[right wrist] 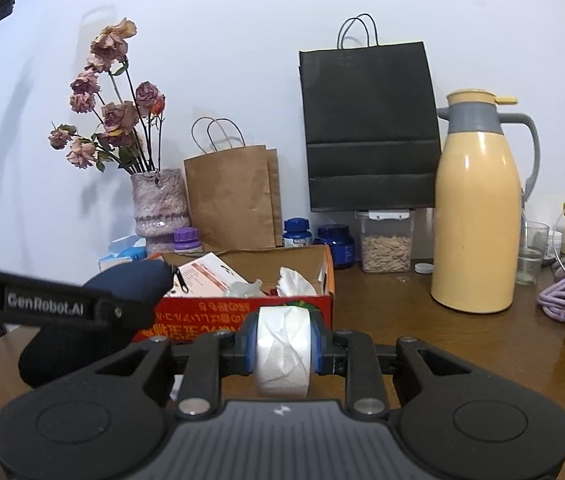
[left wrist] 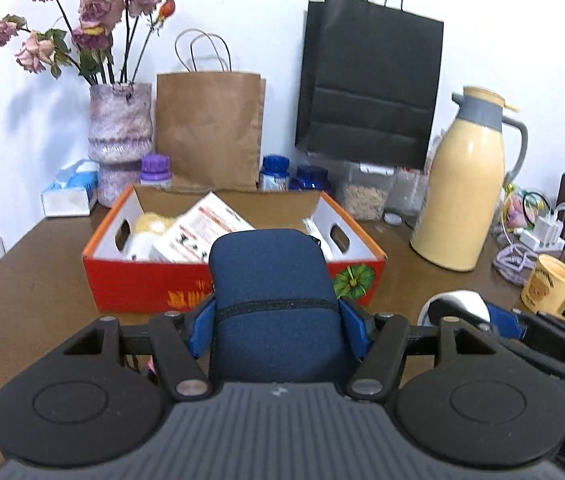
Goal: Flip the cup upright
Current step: 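Carry the navy pouch and tape roll over the red box with both grippers, then lower both grippers into the red box and open them, releasing pouch and tape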
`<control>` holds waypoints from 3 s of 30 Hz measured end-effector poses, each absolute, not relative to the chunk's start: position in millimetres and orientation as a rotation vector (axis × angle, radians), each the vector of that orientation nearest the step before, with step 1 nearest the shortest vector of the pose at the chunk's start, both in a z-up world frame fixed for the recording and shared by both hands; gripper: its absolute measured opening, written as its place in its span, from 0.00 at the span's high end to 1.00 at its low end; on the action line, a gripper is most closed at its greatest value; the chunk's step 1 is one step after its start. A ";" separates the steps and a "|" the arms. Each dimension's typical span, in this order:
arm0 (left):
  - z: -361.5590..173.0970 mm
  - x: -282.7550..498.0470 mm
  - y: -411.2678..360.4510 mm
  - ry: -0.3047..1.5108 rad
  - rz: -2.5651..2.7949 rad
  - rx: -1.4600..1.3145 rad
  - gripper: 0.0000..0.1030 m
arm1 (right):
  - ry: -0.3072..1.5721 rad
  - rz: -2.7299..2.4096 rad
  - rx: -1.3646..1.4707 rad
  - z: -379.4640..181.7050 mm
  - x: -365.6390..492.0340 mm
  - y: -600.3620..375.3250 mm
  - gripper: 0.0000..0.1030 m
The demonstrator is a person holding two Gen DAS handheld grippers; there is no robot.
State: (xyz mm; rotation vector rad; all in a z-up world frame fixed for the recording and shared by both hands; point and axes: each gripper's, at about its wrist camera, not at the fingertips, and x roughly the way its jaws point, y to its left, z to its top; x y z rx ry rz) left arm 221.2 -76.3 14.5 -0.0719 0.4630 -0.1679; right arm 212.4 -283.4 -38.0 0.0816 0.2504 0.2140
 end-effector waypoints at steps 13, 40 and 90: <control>38.7 263.8 -48.0 0.423 -0.153 -0.163 0.37 | 0.198 0.212 0.080 -11.3 246.4 -255.3 0.76; 37.1 374.1 -14.2 0.405 -0.070 -0.168 0.37 | 0.191 0.246 0.099 -1.4 373.7 -216.2 0.76; 1.5 437.1 -4.2 0.469 0.061 -0.112 0.00 | 0.279 0.189 0.092 -14.7 438.0 -219.5 0.00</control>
